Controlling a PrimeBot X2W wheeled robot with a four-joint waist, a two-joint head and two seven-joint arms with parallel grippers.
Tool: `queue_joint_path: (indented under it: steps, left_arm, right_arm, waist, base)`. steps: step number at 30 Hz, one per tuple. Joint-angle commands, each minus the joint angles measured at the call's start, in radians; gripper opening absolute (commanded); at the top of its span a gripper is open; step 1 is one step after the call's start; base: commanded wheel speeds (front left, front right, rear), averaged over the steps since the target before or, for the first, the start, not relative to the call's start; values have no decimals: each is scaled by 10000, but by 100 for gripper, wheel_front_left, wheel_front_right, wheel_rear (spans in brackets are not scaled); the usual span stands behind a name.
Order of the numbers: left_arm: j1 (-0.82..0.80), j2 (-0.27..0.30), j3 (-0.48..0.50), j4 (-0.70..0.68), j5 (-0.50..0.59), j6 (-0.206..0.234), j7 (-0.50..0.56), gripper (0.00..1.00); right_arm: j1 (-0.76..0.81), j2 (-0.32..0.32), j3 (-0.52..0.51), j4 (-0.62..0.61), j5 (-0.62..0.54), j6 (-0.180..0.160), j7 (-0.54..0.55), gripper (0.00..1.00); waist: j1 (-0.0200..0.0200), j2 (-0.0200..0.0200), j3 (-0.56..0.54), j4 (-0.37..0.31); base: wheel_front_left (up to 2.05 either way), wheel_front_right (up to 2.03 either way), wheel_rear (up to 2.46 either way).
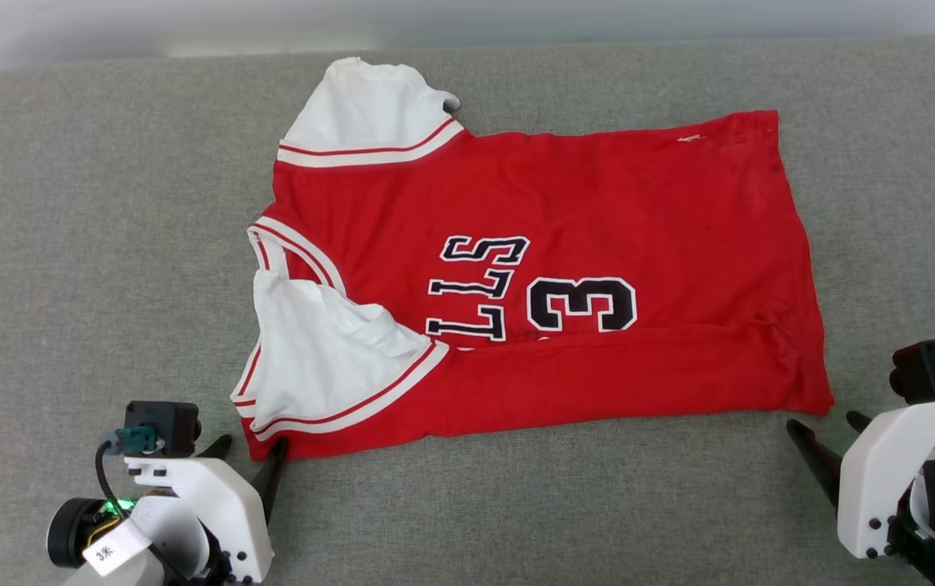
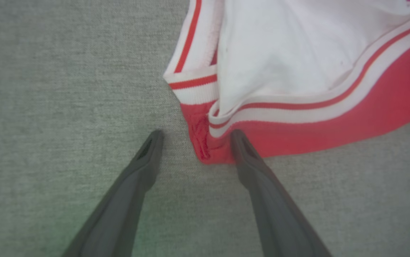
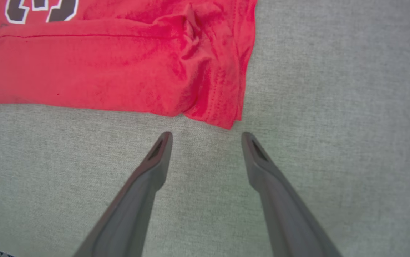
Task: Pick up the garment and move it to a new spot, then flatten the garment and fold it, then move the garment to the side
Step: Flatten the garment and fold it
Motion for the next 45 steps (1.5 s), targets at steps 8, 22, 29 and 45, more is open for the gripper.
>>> queue_joint_path:
  steps: [8,22,29,45]
  left_arm:
    - [-88,-703,-541,571,-189,-848,-2,0]
    - [-466,-405,-109,-1155,133,-896,-932,0]
    - [-552,-278,-94,-1767,328,-756,-942,0]
    - [-227,62,-325,-1559,409,-648,-624,0]
  right_arm:
    - [-379,-371,-115,-201,-353,-4,13,100]
    - [-933,-138,-512,1461,-950,-4,447,100]
    - [-1031,-75,-382,2332,-1146,-4,349,100]
    - [-630,-555,-390,2802,-920,-9,124,0]
  waist:
    - [2,0,29,238]
    - [2,0,-123,942]
    - [2,0,248,1149]
    - [2,0,-120,1158]
  base:
    - [0,0,0]
    - [0,0,0]
    - [0,0,0]
    - [0,0,0]
